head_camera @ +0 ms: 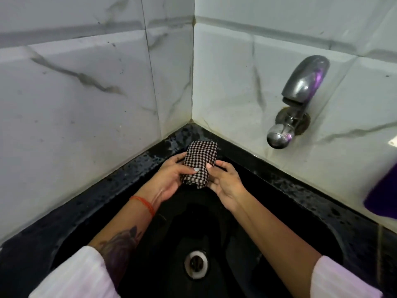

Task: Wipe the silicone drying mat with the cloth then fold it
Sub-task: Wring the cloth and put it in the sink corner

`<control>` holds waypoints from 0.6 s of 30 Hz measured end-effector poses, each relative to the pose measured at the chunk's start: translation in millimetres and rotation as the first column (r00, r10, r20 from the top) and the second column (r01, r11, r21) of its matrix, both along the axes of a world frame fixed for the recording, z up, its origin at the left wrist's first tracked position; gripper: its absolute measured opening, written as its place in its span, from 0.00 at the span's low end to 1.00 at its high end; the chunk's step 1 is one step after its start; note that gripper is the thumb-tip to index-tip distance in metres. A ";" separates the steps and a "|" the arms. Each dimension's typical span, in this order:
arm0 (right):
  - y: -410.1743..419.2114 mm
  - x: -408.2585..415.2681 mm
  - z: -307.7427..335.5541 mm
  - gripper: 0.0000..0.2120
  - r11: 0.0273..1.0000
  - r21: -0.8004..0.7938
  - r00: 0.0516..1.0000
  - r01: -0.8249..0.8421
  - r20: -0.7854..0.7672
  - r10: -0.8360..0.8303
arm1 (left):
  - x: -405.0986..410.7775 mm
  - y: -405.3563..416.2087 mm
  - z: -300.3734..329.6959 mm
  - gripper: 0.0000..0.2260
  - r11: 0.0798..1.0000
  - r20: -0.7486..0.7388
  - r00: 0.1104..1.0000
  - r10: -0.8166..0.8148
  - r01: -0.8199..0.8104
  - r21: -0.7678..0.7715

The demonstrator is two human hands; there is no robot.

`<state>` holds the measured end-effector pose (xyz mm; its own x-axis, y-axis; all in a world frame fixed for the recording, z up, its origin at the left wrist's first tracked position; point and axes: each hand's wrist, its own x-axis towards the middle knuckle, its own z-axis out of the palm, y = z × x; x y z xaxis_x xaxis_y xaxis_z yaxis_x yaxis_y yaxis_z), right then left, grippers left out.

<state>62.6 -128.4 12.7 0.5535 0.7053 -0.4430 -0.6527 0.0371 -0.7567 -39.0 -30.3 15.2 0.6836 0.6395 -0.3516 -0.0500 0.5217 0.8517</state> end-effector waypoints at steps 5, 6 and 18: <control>74.6 28.6 -6.0 0.21 1.000 0.022 0.994 0.009 0.108 -0.011 | 42.3 65.1 -7.1 0.25 0.986 -0.024 0.999 0.046 -0.041 0.164; 87.2 33.3 -7.2 0.23 1.000 0.023 0.992 -0.011 0.128 0.008 | 50.5 75.6 -10.8 0.24 0.976 -0.048 0.994 0.095 -0.084 0.202; 30.0 5.4 17.2 0.22 0.994 0.109 1.000 -0.021 0.006 0.020 | 49.8 24.3 -1.1 0.24 0.695 -0.295 0.827 0.478 -0.151 0.703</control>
